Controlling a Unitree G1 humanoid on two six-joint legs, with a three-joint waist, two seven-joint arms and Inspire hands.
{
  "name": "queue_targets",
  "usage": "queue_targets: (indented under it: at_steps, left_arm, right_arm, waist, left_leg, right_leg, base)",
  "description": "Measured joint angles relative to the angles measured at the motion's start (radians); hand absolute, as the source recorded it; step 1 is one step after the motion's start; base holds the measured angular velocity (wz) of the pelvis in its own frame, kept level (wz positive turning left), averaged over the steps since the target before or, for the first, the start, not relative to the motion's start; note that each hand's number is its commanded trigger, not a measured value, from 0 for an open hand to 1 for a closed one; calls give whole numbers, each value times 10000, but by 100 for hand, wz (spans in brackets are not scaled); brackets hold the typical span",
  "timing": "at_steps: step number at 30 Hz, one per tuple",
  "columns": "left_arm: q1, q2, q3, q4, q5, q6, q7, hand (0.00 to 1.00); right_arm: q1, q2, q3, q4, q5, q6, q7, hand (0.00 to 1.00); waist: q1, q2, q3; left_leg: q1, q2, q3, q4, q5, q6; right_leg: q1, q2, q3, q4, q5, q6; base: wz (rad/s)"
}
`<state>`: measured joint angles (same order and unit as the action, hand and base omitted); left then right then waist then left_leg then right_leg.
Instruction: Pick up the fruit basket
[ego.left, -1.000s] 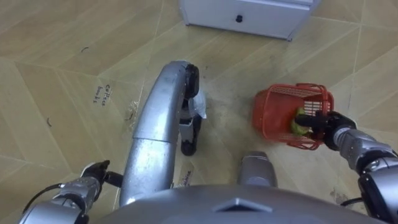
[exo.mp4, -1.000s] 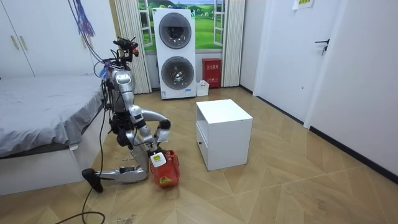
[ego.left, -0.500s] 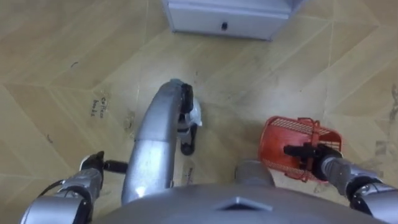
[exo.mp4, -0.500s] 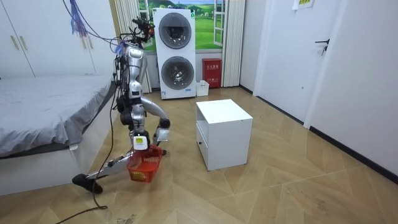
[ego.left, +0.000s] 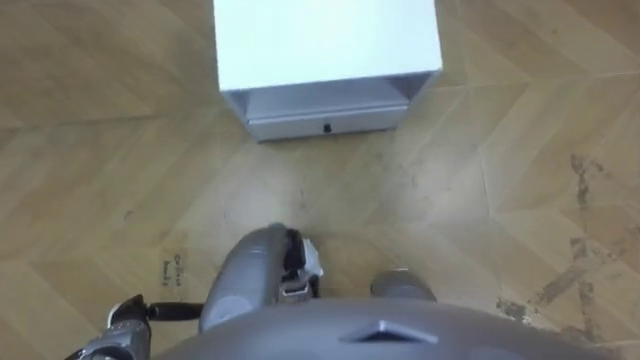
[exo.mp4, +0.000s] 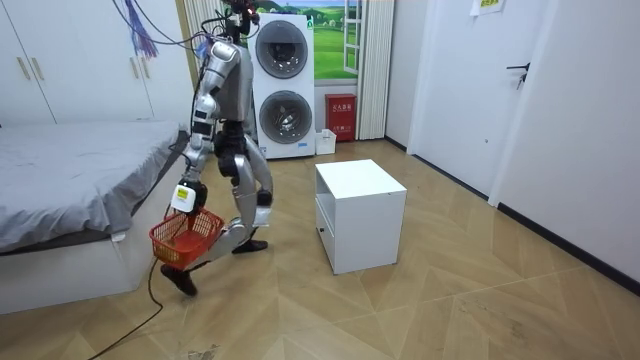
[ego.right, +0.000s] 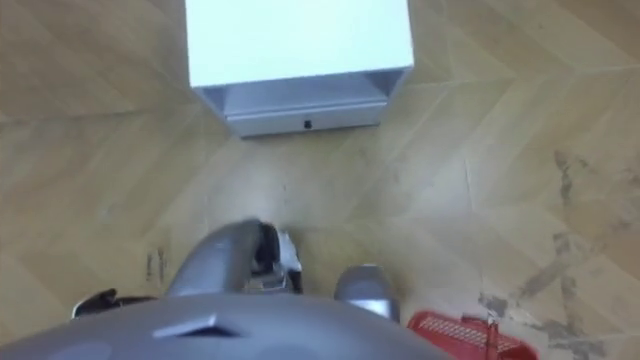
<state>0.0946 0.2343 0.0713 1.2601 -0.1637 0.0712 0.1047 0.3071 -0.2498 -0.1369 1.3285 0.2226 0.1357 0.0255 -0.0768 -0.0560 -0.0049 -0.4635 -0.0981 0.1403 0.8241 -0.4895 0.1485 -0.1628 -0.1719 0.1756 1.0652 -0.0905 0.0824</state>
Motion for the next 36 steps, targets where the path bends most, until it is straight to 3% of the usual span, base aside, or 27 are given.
queue_targets:
  at_steps: [2, 3, 4, 5, 6, 7, 8, 9, 11, 13, 15, 16, 19, 22, 23, 24, 25, 26, 27, 28, 29, 30, 31, 34, 36]
  left_arm:
    - [115, -10, 46, -268, 9, 89, 5, 0]
    - [100, -25, 62, -389, 89, 96, 18, 0]
    - [139, -31, 67, -428, 90, 103, 34, 0]
    - [278, -29, 121, -368, 91, 105, 77, 0]
    - [350, -85, 368, -280, 131, 130, 173, 0]
    - [359, -111, 453, -250, 159, 149, 235, 0]
    - [322, -103, 450, -235, 164, 117, 342, 0]
    - [258, -233, 438, -274, 205, 42, 391, 0]
    - [247, -395, 432, -280, 193, -64, 353, 0]
    - [391, -532, 431, -338, 165, 40, 341, 0]
    - [460, -583, 436, -425, 163, 130, 353, 0]
    - [604, -585, 457, -562, 200, 131, 358, 0]
    - [915, -583, 704, -758, 332, 149, 393, 0]
    - [1104, -593, 981, -772, 565, 186, 405, 0]
    - [1121, -622, 991, -734, 709, 198, 424, 0]
    - [1150, -617, 1271, -678, 829, 212, 435, 0]
    - [1127, -624, 1613, -484, 993, 365, 440, 0]
    - [1051, -655, 1616, -382, 1050, 447, 432, 0]
    - [924, -727, 1591, -283, 1067, 453, 389, 0]
    - [907, -769, 1595, -319, 1040, 425, 379, 0]
    - [914, -832, 1632, -457, 960, 410, 378, 0]
    - [917, -877, 1630, -654, 895, 466, 378, 0]
    - [913, -895, 1627, -755, 867, 504, 362, 0]
    - [956, -984, 1706, -893, 861, 620, 304, 0]
    - [965, -1021, 1711, -909, 860, 620, 289, 0]
  right_arm:
    - [-18, 67, -3, -35, -20, -7, -5, 100]
    - [-35, 153, -9, -43, -19, -33, -23, 100]
    - [-48, 196, -6, -86, -20, -35, -43, 100]
    - [-95, 267, -5, -153, -16, -24, -93, 100]
    - [-119, 323, -7, -215, -1, 5, -200, 100]
    - [-123, 361, -5, -225, 49, 60, -296, 100]
    - [-226, 475, -44, -277, 104, 195, -426, 100]
    - [-209, 560, -150, -163, 124, 337, -594, 100]
    - [-323, 688, -240, 71, 168, 486, -677, 100]
    - [-623, 697, -282, 202, 86, 566, -687, 100]
    - [-791, 697, -244, 124, 38, 522, -774, 100]
    - [-820, 655, -245, 108, -111, 516, -885, 100]
    - [-820, 567, -252, 68, -473, 525, -1127, 100]
    - [-836, 666, -261, -103, -734, 497, -1089, 100]
    - [-868, 761, -258, -104, -689, 370, -1094, 100]
    - [-1017, 923, -227, -127, -674, 239, -1119, 100]
    - [-1146, 1037, -218, -181, -684, 143, -1157, 100]
    - [-1024, 1078, -223, -199, -692, 119, -1216, 100]
    - [-767, 1090, -233, -199, -686, 176, -1305, 100]
    - [-713, 1090, -242, -182, -693, 201, -1334, 100]
    - [-681, 1103, -238, -130, -756, 255, -1346, 100]
    - [-659, 1129, -238, -102, -761, 270, -1317, 100]
    - [-661, 1137, -241, -95, -787, 295, -1242, 100]
    - [-633, 1145, -477, -85, -1155, 298, -1137, 100]
    - [-571, 1170, -506, -87, -1196, 360, -1098, 100]
  waist:
    - [212, 42, -4]
    - [383, 199, 16]
    - [463, 223, 59]
    - [566, 326, 139]
    - [482, 310, 170]
    - [414, 282, 174]
    - [186, 104, 164]
    - [-134, 91, 75]
    - [-262, 99, 103]
    - [-224, 50, 76]
    - [38, 83, 53]
    - [212, 16, 79]
    - [346, 5, 49]
    - [581, -19, 26]
    - [706, 129, 154]
    - [822, 346, 95]
    - [676, 273, 215]
    - [363, 353, 196]
    - [124, 417, 207]
    - [87, 391, 253]
    - [-24, 496, 258]
    - [-29, 572, 203]
    - [37, 644, 120]
    - [261, 625, 149]
    - [250, 581, 92]
  left_leg:
    - [399, 79, -299, -585, 194, -218]
    - [729, 218, -702, -1008, 353, -352]
    - [916, 297, -1011, -1255, 450, -446]
    - [1415, 453, -1472, -1846, 680, -634]
    - [1932, 652, -1911, -2442, 885, -843]
    - [2102, 714, -2129, -2689, 971, -958]
    - [2298, 698, -2560, -2933, 1059, -1099]
    - [2321, 793, -2662, -2936, 1054, -1314]
    - [2644, 1040, -2199, -3348, 1245, -1526]
    - [3155, 1157, -1871, -3876, 1420, -1604]
    - [3532, 1178, -1852, -4225, 1536, -1626]
    - [3862, 1175, -1851, -4596, 1622, -1647]
    - [4385, 1150, -1927, -5152, 1761, -1648]
    - [4944, 1189, -2539, -5810, 1957, -1604]
    - [5256, 1555, -3466, -6092, 2066, -1559]
    - [5235, 1920, -3860, -6069, 2060, -1571]
    - [5092, 1973, -3669, -5914, 1976, -1801]
    - [5072, 2036, -3494, -5903, 1938, -1926]
    - [5168, 2066, -2753, -6017, 2001, -1968]
    - [5214, 2049, -2428, -6177, 2045, -2010]
    - [5207, 2044, -1658, -6435, 2117, -2002]
    - [5251, 2044, -1220, -6510, 2191, -1960]
    - [5340, 1997, -1139, -6582, 2230, -1926]
    - [5626, 1844, -1143, -6574, 2246, -1898]
    - [5633, 1759, -1127, -6568, 2247, -1895]
  right_leg:
    - [36, 21, -186, -582, -400, 72]
    - [-15, 278, -355, -1103, -1246, 8]
    - [-155, 440, -402, -1357, -1932, -104]
    - [-504, 841, -642, -1939, -2846, -243]
    - [-709, 1163, -958, -3083, -3227, -255]
    - [-718, 1282, -1025, -3903, -3238, -267]
    - [-654, 1344, -1067, -5630, -2751, -218]
    - [-254, 1382, -1649, -6016, -2561, -560]
    - [383, 1459, -2139, -6565, -2403, -750]
    - [972, 1543, -2454, -6986, -2337, -817]
    - [1338, 1566, -2677, -7412, -2195, -842]
    - [1680, 1569, -2788, -7807, -2085, -868]
    - [2242, 1568, -2923, -8336, -1932, -864]
    - [2201, 1612, -3095, -7927, -1912, -874]
    - [1576, 1853, -3140, -6993, -2122, -1029]
    - [855, 2384, -2595, -7858, -2101, -1407]
    - [393, 2377, -2908, -8392, -526, -1642]
    - [551, 2410, -3168, -8365, -462, -1551]
    - [800, 2389, -3281, -8476, -470, -1559]
    - [864, 2388, -3241, -8476, -470, -1559]
    - [951, 2394, -3012, -8471, -470, -1558]
    - [951, 2418, -2763, -8434, -494, -1520]
    - [958, 2429, -2667, -8435, -520, -1478]
    - [1259, 2379, -2795, -8547, -559, -1411]
    - [1296, 2283, -2818, -8552, -631, -1291]
  base:
    - [-73]
    - [-82]
    - [-107]
    - [-96]
    - [-80]
    - [-28]
    - [45]
    - [69]
    - [83]
    - [63]
    - [30]
    - [25]
    - [24]
    - [-17]
    - [-80]
    - [-96]
    - [-48]
    - [34]
    - [62]
    - [48]
    - [25]
    - [19]
    - [4]
    - [-15]
    - [7]
